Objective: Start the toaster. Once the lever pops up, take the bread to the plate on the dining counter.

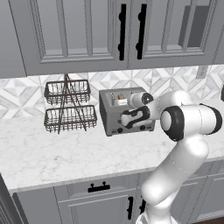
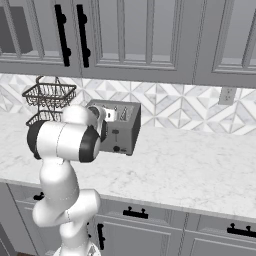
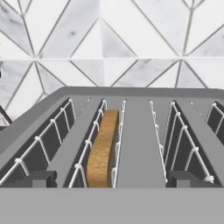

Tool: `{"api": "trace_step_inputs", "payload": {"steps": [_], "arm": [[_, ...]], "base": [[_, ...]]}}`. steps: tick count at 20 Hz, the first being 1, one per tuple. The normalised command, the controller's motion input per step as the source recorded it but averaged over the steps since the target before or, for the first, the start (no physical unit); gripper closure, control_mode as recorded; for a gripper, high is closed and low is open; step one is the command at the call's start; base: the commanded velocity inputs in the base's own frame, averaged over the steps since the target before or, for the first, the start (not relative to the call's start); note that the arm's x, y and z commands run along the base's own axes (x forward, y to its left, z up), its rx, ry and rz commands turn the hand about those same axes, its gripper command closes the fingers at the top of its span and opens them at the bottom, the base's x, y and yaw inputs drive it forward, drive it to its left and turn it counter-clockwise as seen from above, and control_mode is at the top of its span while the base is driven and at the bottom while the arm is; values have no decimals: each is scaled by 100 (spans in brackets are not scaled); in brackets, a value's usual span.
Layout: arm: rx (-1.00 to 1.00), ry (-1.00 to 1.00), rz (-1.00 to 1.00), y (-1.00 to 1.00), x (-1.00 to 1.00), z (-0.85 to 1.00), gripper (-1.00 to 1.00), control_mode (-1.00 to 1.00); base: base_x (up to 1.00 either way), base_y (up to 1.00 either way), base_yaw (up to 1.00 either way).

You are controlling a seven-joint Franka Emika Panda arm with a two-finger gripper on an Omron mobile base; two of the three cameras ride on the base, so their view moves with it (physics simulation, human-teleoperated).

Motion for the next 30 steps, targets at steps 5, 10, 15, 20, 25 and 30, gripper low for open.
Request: {"api": "trace_step_inputs", "payload": {"steps": [5, 10, 15, 20, 25, 30], "arm": [[0, 0, -3, 15, 0, 0, -100, -100], [0, 0, -6, 13, 0, -1, -100, -100], [0, 0, -9, 27, 0, -2, -100, -100], [0, 0, -6, 30, 0, -5, -100, -100], [0, 0, -3, 26, 0, -8, -100, -100], [0, 0, -1, 18, 0, -10, -100, -100]], "base": [[0, 0, 0], [0, 0, 0], [0, 0, 0], [0, 0, 0], [0, 0, 0], [0, 0, 0]]}}
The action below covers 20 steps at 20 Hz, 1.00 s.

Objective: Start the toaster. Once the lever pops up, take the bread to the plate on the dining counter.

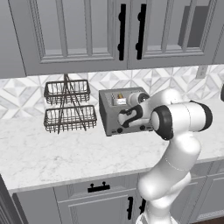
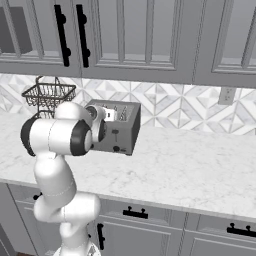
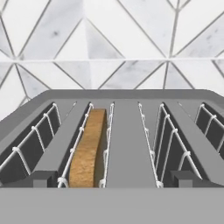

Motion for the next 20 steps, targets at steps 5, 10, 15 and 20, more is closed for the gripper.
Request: {"api": "trace_step_inputs", "payload": {"steps": [5, 10, 15, 20], "arm": [[-1, 0, 0, 42, 0, -8, -100, -100], [-1, 0, 0, 40, 0, -10, -100, -100], [-3, 0, 0, 43, -3, -9, -100, -100], [-6, 0, 2, 62, -9, -1, -100, -100]], "base": [[0, 0, 0], [0, 0, 0], [0, 0, 0], [0, 0, 0]]}}
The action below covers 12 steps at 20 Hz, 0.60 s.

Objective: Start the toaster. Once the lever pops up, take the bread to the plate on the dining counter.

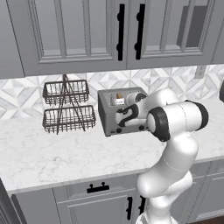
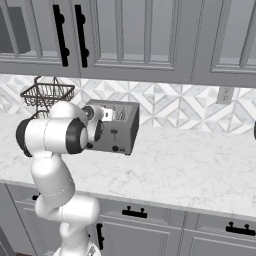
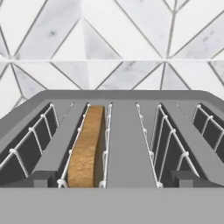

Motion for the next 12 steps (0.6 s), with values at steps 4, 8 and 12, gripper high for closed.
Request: {"api": "trace_step_inputs", "payload": {"steps": [4, 8, 12], "arm": [[-8, 0, 6, 70, -10, 0, -100, -100], [-8, 0, 2, 65, -1, 0, -100, -100], [-5, 0, 0, 74, -2, 0, -100, -100]], "base": [[0, 0, 0], [0, 0, 0], [0, 0, 0]]}}
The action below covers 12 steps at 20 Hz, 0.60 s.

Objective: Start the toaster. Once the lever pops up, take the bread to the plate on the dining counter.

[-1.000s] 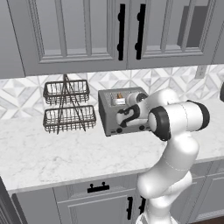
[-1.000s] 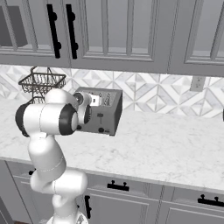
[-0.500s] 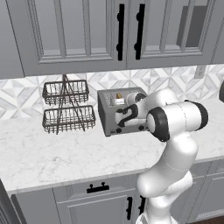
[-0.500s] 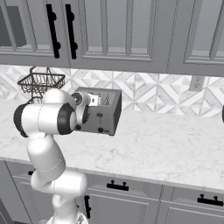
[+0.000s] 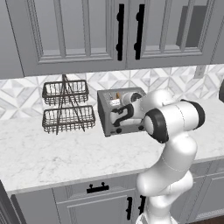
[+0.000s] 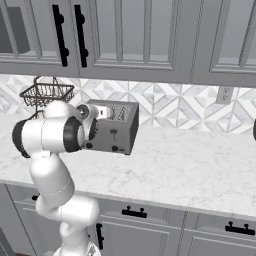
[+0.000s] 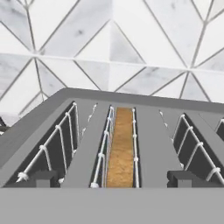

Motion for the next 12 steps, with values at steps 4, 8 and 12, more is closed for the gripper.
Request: {"api": "trace_step_inputs", "payload": {"steps": [4, 8, 12], "arm": [[-5, 0, 0, 38, 0, 0, -100, -100], [-4, 0, 0, 0, 0, -1, -100, -100], [0, 0, -1, -5, 0, 0, -100, -100]], "base": [[0, 0, 0], [0, 0, 0], [0, 0, 0]]}}
